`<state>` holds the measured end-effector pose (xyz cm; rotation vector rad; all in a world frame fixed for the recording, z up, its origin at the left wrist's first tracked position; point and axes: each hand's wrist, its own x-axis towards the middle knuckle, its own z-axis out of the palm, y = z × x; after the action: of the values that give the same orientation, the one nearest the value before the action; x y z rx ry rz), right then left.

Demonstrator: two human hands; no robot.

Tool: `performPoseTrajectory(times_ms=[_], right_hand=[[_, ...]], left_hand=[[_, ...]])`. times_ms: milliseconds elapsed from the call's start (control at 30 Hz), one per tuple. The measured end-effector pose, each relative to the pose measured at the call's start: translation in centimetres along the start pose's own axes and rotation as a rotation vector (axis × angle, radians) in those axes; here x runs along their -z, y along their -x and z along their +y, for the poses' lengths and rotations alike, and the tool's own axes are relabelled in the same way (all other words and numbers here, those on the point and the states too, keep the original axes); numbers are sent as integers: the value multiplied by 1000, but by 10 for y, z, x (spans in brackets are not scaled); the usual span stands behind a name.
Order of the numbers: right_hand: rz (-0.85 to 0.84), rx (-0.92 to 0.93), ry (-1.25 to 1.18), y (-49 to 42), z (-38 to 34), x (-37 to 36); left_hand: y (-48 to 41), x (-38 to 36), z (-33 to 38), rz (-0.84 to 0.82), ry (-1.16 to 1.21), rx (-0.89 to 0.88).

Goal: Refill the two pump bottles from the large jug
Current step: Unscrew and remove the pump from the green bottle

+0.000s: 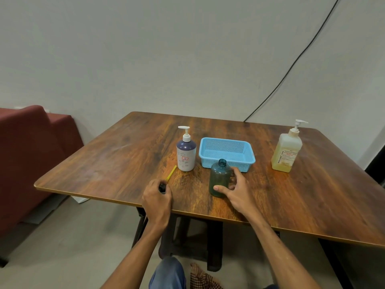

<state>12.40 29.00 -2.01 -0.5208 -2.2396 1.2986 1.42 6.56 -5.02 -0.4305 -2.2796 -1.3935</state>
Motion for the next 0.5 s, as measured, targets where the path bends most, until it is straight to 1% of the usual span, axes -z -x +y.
performPoseTrajectory(times_ms=[500], right_hand=[[12,15,-5,6,-4,0]], left_hand=[[0,-3,-6,-50,-10,-16]])
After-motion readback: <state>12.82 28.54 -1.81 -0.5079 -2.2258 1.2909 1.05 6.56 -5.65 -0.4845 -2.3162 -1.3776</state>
